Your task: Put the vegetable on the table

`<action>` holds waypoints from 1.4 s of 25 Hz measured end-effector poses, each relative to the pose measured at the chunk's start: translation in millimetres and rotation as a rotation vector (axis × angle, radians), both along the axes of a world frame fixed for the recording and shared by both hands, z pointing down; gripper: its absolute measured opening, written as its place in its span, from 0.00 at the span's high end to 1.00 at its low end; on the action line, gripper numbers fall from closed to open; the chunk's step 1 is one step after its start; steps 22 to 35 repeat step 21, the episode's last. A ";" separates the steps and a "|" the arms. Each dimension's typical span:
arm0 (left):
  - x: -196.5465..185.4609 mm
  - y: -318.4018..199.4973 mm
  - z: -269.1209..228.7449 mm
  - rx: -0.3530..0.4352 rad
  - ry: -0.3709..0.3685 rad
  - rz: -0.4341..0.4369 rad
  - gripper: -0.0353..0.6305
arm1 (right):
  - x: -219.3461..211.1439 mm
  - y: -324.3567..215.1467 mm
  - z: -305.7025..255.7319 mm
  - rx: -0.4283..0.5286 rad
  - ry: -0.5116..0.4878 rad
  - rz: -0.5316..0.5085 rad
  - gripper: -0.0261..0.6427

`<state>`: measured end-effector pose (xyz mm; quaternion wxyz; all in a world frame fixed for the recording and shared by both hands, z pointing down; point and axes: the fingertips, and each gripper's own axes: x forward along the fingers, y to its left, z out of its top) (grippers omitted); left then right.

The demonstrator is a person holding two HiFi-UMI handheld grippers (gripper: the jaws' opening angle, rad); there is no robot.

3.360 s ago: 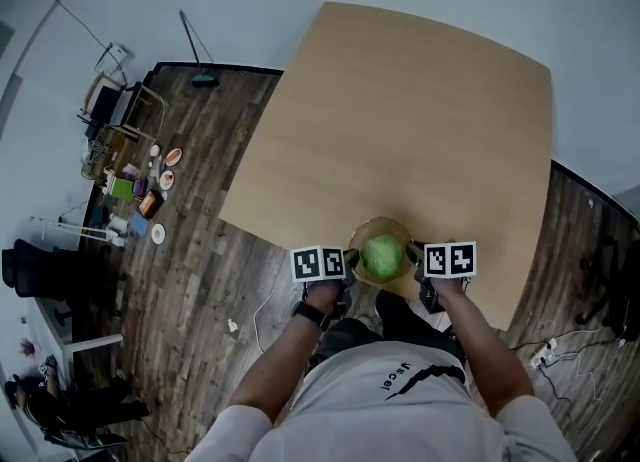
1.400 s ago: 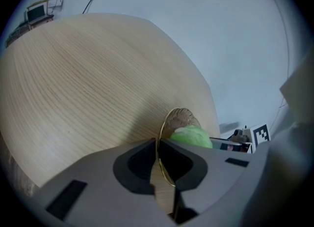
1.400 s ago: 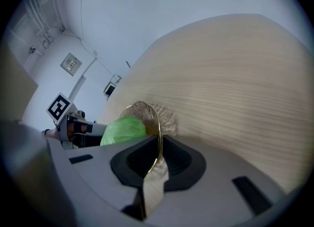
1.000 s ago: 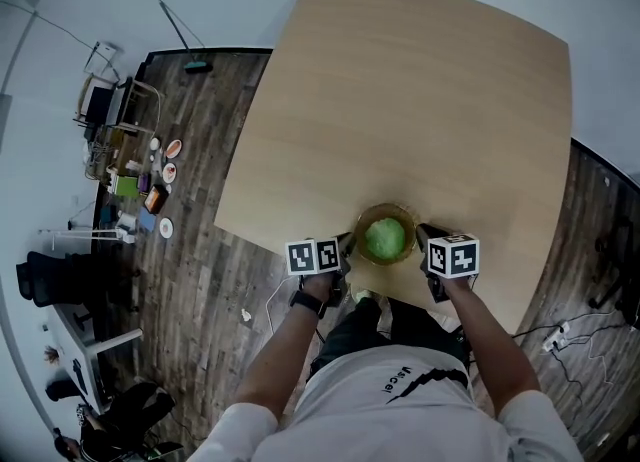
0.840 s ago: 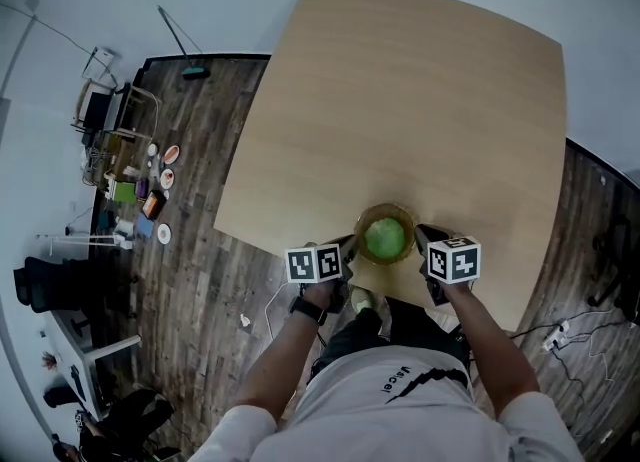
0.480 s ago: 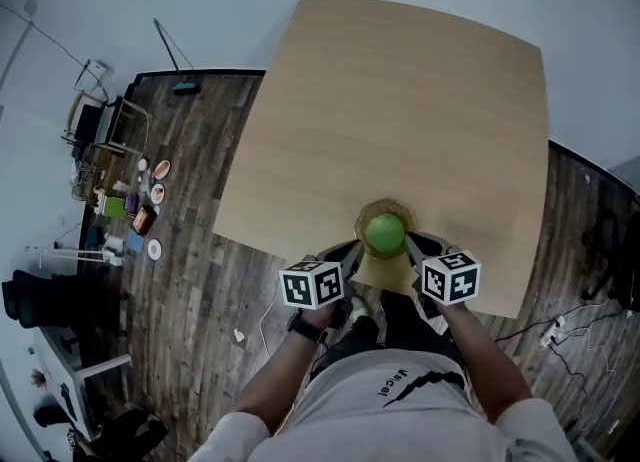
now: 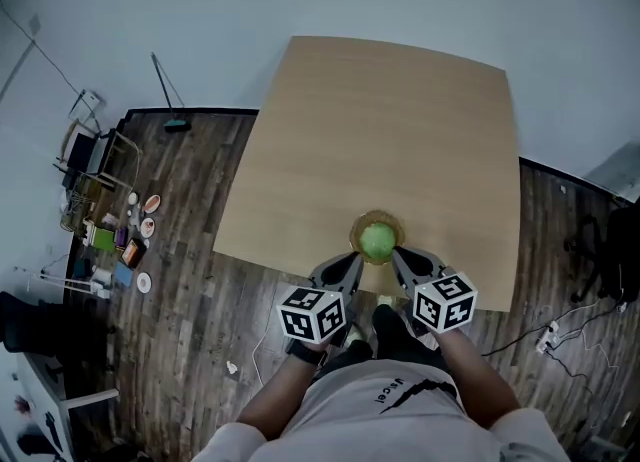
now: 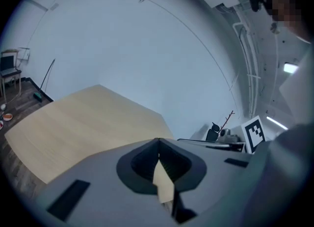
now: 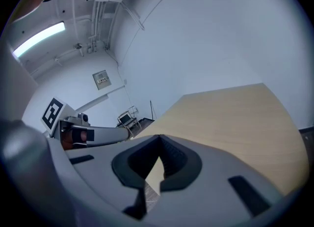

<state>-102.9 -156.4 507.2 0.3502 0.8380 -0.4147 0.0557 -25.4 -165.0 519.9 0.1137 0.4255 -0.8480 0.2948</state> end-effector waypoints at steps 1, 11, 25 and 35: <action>0.5 1.1 -7.3 0.024 -0.003 0.006 0.93 | -1.9 2.1 -8.8 0.027 0.002 0.001 0.94; -8.1 11.1 -61.3 0.198 -0.007 0.003 0.93 | 0.8 13.2 -65.7 0.233 -0.009 0.039 0.94; -16.8 13.9 -72.7 0.222 -0.005 -0.017 0.93 | 0.6 18.2 -76.4 0.263 -0.001 0.051 0.94; -16.8 13.9 -72.7 0.222 -0.005 -0.017 0.93 | 0.6 18.2 -76.4 0.263 -0.001 0.051 0.94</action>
